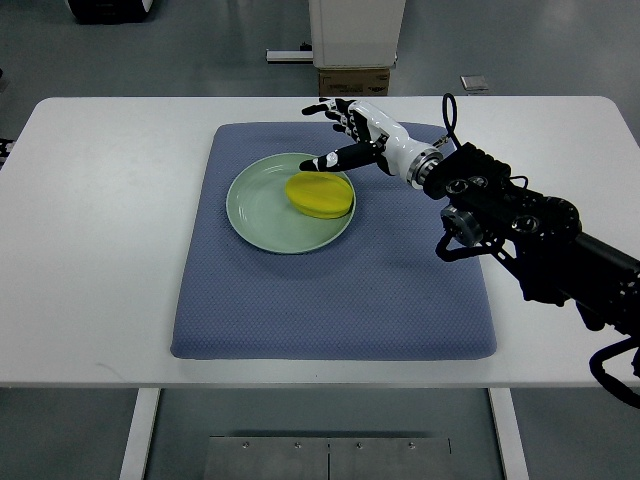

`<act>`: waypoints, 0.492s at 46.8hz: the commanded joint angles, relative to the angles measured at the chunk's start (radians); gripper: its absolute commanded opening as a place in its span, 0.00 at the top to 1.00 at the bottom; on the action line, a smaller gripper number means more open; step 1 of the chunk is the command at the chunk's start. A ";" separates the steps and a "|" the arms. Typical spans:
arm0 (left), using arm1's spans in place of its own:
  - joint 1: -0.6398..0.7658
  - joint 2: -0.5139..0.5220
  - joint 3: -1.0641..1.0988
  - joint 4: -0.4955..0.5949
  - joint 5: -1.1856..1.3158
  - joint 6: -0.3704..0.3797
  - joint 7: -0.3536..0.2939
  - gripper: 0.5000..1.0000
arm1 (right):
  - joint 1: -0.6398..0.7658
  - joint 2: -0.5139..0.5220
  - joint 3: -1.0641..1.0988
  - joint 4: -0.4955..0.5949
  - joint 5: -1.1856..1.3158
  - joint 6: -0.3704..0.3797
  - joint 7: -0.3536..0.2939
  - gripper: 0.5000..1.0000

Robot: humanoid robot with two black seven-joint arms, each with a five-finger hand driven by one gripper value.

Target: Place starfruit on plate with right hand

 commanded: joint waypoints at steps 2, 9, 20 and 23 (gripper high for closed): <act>0.000 0.000 0.000 0.000 0.000 0.000 0.000 0.00 | -0.032 0.000 0.083 -0.019 0.025 -0.003 -0.020 0.00; 0.000 0.000 -0.001 0.000 0.001 0.000 0.000 0.00 | -0.081 -0.003 0.212 -0.071 0.029 -0.007 -0.036 0.00; 0.000 0.000 0.000 0.000 0.000 0.000 0.000 0.00 | -0.144 -0.003 0.387 -0.095 0.029 -0.029 -0.051 0.00; 0.000 0.000 0.000 0.000 0.000 0.000 0.000 0.00 | -0.156 -0.003 0.415 -0.095 0.029 -0.053 -0.049 0.00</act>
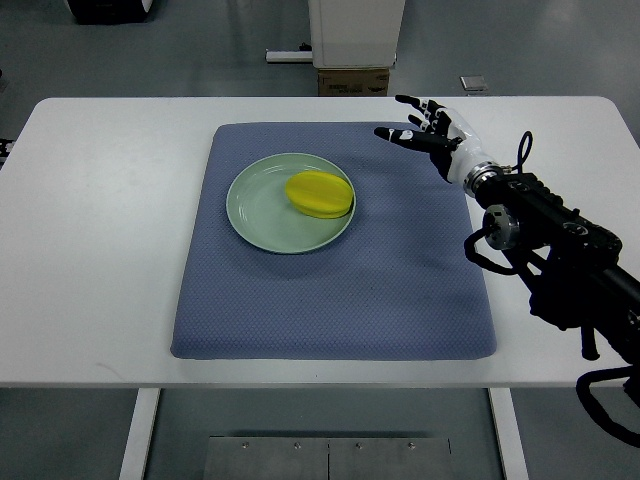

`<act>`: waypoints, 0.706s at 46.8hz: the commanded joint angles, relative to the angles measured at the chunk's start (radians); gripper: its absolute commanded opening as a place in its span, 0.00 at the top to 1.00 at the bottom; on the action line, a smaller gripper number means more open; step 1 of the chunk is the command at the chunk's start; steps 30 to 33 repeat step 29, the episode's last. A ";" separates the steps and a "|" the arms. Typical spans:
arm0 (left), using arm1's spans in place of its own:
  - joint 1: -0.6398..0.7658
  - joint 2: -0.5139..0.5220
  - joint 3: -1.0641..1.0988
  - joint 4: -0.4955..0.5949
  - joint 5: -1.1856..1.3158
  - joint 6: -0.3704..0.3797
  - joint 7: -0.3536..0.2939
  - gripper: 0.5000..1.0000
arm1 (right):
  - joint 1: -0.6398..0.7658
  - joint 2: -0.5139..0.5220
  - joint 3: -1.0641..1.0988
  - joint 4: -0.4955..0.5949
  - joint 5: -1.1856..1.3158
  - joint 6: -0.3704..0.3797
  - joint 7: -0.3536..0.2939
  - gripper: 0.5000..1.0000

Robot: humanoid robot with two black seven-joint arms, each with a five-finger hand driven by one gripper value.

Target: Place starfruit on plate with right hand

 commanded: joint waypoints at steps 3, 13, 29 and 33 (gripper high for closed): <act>0.000 0.000 -0.001 0.000 0.000 0.000 0.000 0.00 | -0.022 0.000 0.050 0.001 0.000 -0.057 0.011 0.00; 0.000 0.000 0.000 0.000 0.000 0.000 0.000 0.00 | -0.070 -0.003 0.139 0.003 0.003 -0.068 0.014 0.00; 0.000 0.000 0.000 0.000 0.000 0.000 0.000 0.00 | -0.079 -0.003 0.161 0.006 0.003 -0.068 0.014 0.00; 0.000 0.000 0.000 0.000 0.000 0.000 0.000 0.00 | -0.079 -0.003 0.161 0.006 0.003 -0.068 0.014 0.00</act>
